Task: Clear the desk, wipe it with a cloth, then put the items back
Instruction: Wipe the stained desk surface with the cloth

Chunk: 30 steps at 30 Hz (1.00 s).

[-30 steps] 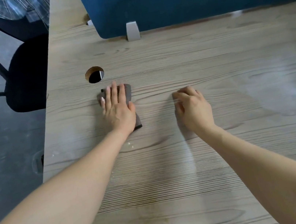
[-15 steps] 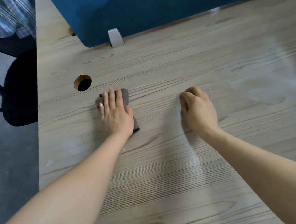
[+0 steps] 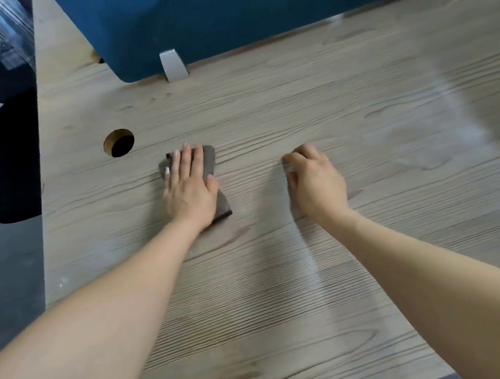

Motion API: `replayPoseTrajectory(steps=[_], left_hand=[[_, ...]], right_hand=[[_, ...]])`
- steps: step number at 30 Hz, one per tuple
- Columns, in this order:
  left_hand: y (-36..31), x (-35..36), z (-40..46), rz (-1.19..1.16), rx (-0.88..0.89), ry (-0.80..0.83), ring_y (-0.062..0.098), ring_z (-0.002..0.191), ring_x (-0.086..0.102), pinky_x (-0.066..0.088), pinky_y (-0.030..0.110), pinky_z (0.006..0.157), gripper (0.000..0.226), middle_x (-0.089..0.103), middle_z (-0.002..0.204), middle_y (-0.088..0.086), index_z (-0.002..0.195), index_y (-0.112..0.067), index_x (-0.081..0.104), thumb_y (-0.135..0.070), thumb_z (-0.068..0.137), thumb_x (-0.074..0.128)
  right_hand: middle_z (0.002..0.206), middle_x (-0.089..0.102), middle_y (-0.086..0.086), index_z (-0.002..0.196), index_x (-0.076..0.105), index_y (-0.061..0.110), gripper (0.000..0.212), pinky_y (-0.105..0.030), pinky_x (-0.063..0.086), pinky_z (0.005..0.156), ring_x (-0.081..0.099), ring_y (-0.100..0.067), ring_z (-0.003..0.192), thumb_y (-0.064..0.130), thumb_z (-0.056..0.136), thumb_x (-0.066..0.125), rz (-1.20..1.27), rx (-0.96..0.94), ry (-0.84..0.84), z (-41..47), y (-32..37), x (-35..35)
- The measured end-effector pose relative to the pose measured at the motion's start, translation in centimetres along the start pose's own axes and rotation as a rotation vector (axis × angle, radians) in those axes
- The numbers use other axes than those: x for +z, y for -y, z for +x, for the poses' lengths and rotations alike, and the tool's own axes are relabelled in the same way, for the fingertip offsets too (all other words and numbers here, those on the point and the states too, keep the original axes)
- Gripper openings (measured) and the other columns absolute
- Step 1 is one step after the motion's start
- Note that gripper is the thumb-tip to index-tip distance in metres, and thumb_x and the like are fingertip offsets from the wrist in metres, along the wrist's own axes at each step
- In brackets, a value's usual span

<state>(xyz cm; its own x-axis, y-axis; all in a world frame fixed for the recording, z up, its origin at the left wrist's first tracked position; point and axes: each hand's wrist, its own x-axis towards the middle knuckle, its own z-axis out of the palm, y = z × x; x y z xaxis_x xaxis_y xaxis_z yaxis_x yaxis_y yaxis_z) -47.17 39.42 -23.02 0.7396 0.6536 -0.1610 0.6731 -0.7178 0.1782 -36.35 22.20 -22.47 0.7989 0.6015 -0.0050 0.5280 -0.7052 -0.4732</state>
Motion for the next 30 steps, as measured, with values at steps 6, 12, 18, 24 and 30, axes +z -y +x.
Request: replayPoseTrajectory(steps=[6, 12, 18, 24, 30], left_hand=[[-6.0, 2.2, -2.6, -0.036, 0.076, -0.056, 0.016, 0.146, -0.005, -0.01, 0.031, 0.115, 0.061, -0.003, 0.159, 0.001, 0.151, -0.02, 0.005, -0.028, 0.098, 0.034], [-2.8, 0.9, -2.3, 0.01, 0.335, 0.047, 0.009, 0.144, -0.01, -0.009, 0.026, 0.115, 0.057, -0.009, 0.158, -0.005, 0.15, -0.024, -0.002, -0.031, 0.101, 0.025], [-0.1, 0.4, -0.8, 0.002, -0.096, -0.037, 0.017, 0.146, -0.006, -0.006, 0.033, 0.118, 0.059, -0.005, 0.159, 0.002, 0.151, -0.018, 0.002, -0.027, 0.099, 0.029], [-5.6, 2.2, -5.0, -0.019, 0.2, -0.003, 0.012, 0.145, -0.011, -0.011, 0.028, 0.115, 0.061, -0.011, 0.158, -0.003, 0.151, -0.023, -0.003, -0.027, 0.099, 0.03], [2.0, 0.2, -3.4, -0.003, 0.061, -0.021, 0.011, 0.145, -0.009, -0.007, 0.028, 0.117, 0.059, -0.008, 0.158, -0.003, 0.151, -0.022, -0.001, -0.03, 0.099, 0.027]], right_hand=[[0.113, 0.053, -0.005, 0.108, 0.062, 0.01, 0.023, -0.034, 0.039, 0.064, 0.046, -0.025, 0.104, 0.015, 0.094, 0.045, -0.015, 0.003, -0.012, -0.2, 0.4, 0.2], [0.115, 0.053, -0.004, 0.112, 0.061, 0.011, 0.024, -0.032, 0.037, 0.062, 0.045, -0.025, 0.105, 0.013, 0.093, 0.047, -0.023, -0.017, 0.012, -0.1, 0.3, -0.1], [0.115, 0.052, -0.004, 0.111, 0.06, 0.011, 0.023, -0.034, 0.041, 0.063, 0.044, -0.025, 0.105, 0.012, 0.093, 0.046, -0.02, -0.001, 0.011, -0.2, 0.3, 0.1], [0.115, 0.052, -0.005, 0.11, 0.06, 0.009, 0.023, -0.033, 0.037, 0.064, 0.044, -0.027, 0.105, 0.014, 0.094, 0.045, -0.04, -0.015, 0.0, -0.2, 0.3, 0.1], [0.113, 0.052, -0.004, 0.107, 0.061, 0.009, 0.02, -0.03, 0.037, 0.059, 0.045, -0.026, 0.104, 0.013, 0.093, 0.048, -0.034, -0.028, -0.005, -0.1, 0.1, 0.1]])
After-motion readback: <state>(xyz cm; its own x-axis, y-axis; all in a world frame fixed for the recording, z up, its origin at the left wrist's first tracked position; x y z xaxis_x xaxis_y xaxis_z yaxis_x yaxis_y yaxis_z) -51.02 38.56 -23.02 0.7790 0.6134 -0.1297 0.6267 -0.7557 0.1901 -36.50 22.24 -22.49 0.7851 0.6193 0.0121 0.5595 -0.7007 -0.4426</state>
